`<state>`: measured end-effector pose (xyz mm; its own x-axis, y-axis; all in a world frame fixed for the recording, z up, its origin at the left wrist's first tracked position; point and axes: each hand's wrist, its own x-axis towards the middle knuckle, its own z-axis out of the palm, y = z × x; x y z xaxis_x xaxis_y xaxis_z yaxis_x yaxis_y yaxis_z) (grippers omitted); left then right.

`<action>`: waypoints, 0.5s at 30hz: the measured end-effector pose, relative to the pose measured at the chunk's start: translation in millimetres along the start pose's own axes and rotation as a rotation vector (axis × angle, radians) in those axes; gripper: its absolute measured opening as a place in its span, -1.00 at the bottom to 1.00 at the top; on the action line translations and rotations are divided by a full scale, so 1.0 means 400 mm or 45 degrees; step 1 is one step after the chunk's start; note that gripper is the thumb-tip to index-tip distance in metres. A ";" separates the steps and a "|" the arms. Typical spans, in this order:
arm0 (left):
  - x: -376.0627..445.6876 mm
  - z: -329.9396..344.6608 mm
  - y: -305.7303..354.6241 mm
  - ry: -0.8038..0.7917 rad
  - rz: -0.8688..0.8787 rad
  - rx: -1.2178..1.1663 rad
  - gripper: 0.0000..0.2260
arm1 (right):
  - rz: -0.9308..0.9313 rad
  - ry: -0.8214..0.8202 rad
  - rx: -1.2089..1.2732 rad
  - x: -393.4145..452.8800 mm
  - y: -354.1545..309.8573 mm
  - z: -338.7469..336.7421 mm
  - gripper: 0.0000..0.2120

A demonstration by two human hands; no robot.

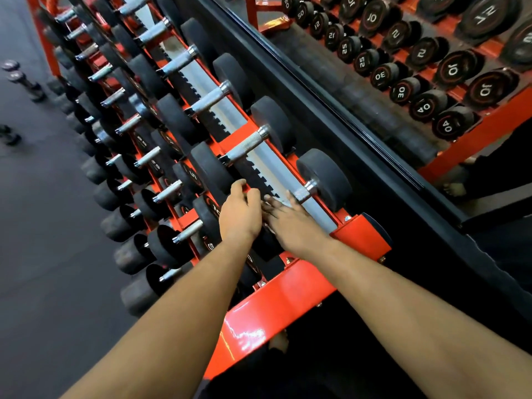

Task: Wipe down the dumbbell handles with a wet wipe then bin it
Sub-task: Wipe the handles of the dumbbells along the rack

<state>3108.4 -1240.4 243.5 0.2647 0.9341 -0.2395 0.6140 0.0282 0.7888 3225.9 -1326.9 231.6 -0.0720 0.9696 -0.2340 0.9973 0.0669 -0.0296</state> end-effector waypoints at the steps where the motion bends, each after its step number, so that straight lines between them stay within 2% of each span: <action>1: 0.001 0.001 -0.001 0.002 0.001 -0.003 -0.57 | -0.018 0.044 -0.020 -0.021 0.003 0.020 -0.42; 6: 0.002 -0.004 -0.006 -0.082 -0.017 -0.004 -0.51 | -0.150 0.160 -0.185 -0.114 0.028 0.075 -0.44; 9: 0.003 -0.019 -0.021 -0.191 0.062 0.030 -0.46 | -0.148 0.169 -0.109 -0.155 0.033 0.083 -0.38; 12: -0.033 -0.060 -0.049 -0.320 0.187 0.024 -0.42 | 0.107 0.317 0.407 -0.187 0.003 0.069 -0.38; 15: -0.095 -0.099 -0.121 -0.364 0.287 0.031 -0.39 | 0.385 0.637 0.929 -0.211 -0.099 0.037 -0.46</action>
<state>3039.0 -1263.3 236.8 0.5902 0.7788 -0.2123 0.5330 -0.1786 0.8270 3192.4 -1414.7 238.2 0.3721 0.9218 0.1089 0.7056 -0.2046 -0.6784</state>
